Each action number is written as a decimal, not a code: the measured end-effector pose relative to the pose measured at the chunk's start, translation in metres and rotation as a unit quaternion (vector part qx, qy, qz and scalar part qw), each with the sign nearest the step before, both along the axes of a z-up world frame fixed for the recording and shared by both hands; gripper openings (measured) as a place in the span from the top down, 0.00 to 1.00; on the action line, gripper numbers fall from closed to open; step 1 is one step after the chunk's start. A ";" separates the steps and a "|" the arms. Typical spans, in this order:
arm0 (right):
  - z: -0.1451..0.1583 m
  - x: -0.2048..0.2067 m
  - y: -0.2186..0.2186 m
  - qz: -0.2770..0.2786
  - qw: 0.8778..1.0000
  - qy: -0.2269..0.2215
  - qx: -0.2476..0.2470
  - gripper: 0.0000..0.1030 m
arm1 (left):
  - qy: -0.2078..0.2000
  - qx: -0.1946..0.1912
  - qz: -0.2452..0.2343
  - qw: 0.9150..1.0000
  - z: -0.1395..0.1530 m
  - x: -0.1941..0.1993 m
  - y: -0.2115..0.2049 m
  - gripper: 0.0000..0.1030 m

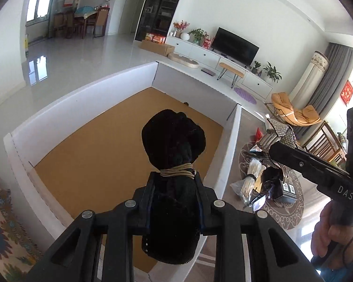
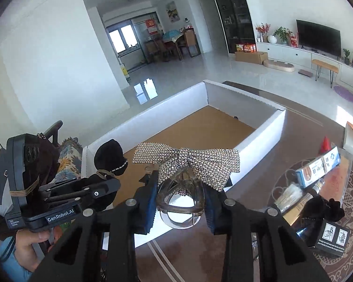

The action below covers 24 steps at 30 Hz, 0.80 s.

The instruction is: Organize objects

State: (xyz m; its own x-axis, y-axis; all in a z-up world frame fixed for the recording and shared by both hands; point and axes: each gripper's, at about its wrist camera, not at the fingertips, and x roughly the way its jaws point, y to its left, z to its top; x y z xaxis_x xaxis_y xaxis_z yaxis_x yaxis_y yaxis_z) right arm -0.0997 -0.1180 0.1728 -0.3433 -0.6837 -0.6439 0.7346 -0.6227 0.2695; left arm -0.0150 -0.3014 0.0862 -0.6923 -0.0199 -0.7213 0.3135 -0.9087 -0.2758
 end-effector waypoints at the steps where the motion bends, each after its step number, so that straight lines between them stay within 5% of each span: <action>1: -0.005 -0.004 -0.019 0.010 1.000 -0.010 0.009 0.67 | -0.014 -0.006 0.005 1.000 -0.004 -0.005 -0.009 0.73; 2: -0.012 -0.008 -0.037 0.018 0.999 -0.023 0.021 0.66 | -0.033 -0.017 0.012 0.999 -0.009 -0.009 -0.016 0.71; 3: -0.019 -0.012 -0.052 0.021 0.999 -0.033 0.029 0.64 | -0.053 -0.029 0.018 0.998 -0.015 -0.015 -0.021 0.60; 4: -0.025 -0.015 -0.063 0.021 0.998 -0.045 0.038 0.53 | -0.069 -0.038 0.022 0.997 -0.019 -0.019 -0.025 0.35; 5: -0.032 -0.019 -0.071 0.018 0.997 -0.055 0.048 0.43 | -0.080 -0.048 0.031 0.995 -0.023 -0.021 -0.028 0.24; 6: -0.039 -0.022 -0.076 0.013 0.996 -0.064 0.056 0.23 | -0.082 -0.061 0.040 0.994 -0.024 -0.021 -0.030 0.19; 7: -0.042 -0.023 -0.076 0.008 0.996 -0.069 0.058 0.15 | -0.081 -0.072 0.045 0.993 -0.025 -0.019 -0.028 0.19; 9: -0.039 -0.021 -0.063 -0.006 0.997 -0.064 0.048 0.15 | -0.065 -0.077 0.043 0.994 -0.021 -0.012 -0.020 0.19; 12: -0.028 -0.009 -0.028 -0.033 0.998 -0.014 0.056 0.06 | -0.032 -0.081 0.018 0.996 -0.010 0.000 0.011 0.19; 18: -0.047 0.020 0.089 -0.144 0.981 0.082 0.099 0.00 | 0.030 -0.030 -0.110 0.993 -0.010 0.029 0.128 0.08; 21: -0.081 0.025 0.160 -0.213 0.964 0.076 0.143 0.00 | 0.014 0.001 -0.169 0.985 -0.041 0.032 0.185 0.02; 24: -0.116 0.032 0.212 -0.262 0.946 0.053 0.182 0.00 | -0.034 -0.030 -0.188 0.981 -0.081 0.015 0.231 0.02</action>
State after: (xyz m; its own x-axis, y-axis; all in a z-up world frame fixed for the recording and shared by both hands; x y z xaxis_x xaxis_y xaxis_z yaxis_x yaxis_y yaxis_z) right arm -0.0677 0.0942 0.0566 -0.6500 -0.1420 -0.7466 0.3103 -0.9463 -0.0902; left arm 0.0001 -0.0700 0.0047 -0.6096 0.1838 -0.7711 -0.0305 -0.9775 -0.2089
